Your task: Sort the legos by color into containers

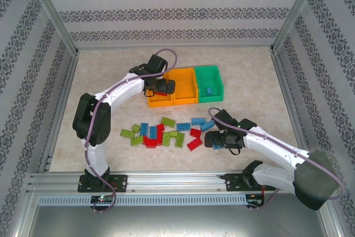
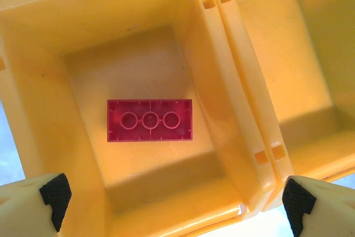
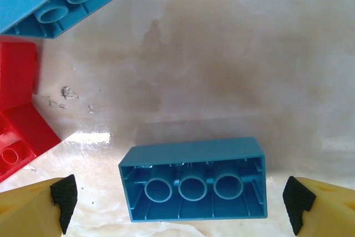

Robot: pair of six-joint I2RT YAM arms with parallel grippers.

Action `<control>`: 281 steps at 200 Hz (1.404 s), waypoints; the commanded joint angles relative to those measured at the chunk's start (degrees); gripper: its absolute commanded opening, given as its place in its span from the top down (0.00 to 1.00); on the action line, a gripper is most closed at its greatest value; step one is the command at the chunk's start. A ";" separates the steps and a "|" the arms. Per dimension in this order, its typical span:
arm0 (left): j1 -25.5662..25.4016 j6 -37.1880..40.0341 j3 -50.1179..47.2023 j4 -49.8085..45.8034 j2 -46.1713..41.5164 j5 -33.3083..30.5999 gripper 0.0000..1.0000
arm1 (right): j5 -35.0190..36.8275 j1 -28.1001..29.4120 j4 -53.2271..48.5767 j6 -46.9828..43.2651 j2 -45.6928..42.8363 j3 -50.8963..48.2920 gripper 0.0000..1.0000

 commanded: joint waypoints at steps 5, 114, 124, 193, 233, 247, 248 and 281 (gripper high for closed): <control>0.61 -1.41 -0.49 1.15 -1.79 0.26 0.00 | 0.03 0.59 0.08 -2.47 1.52 0.80 0.02; 1.30 -1.40 -1.14 1.15 -2.64 -0.09 0.00 | 2.58 1.57 -1.08 -3.54 11.19 3.99 0.10; 1.46 -1.45 -1.27 1.24 -2.79 -0.16 0.00 | 3.62 1.73 -1.63 -3.01 12.01 4.28 0.14; 1.87 -1.66 -1.56 1.15 -3.13 -0.68 0.00 | 6.30 2.95 -3.08 -0.83 12.88 5.94 0.33; 2.15 -1.96 -1.89 0.95 -3.88 -1.29 0.00 | 7.69 1.01 -3.85 -0.27 7.65 9.34 0.39; 2.13 -2.18 -2.56 0.81 -4.47 -1.75 0.00 | 6.52 -1.59 -2.48 -0.43 5.67 11.01 0.40; 2.11 -2.19 -2.63 0.80 -4.50 -1.75 0.00 | 6.39 -1.81 -2.38 -0.48 5.54 11.10 0.40; 2.16 -1.67 -6.48 1.67 -7.77 -0.97 0.00 | 0.33 -11.69 4.76 -0.23 4.72 15.21 0.40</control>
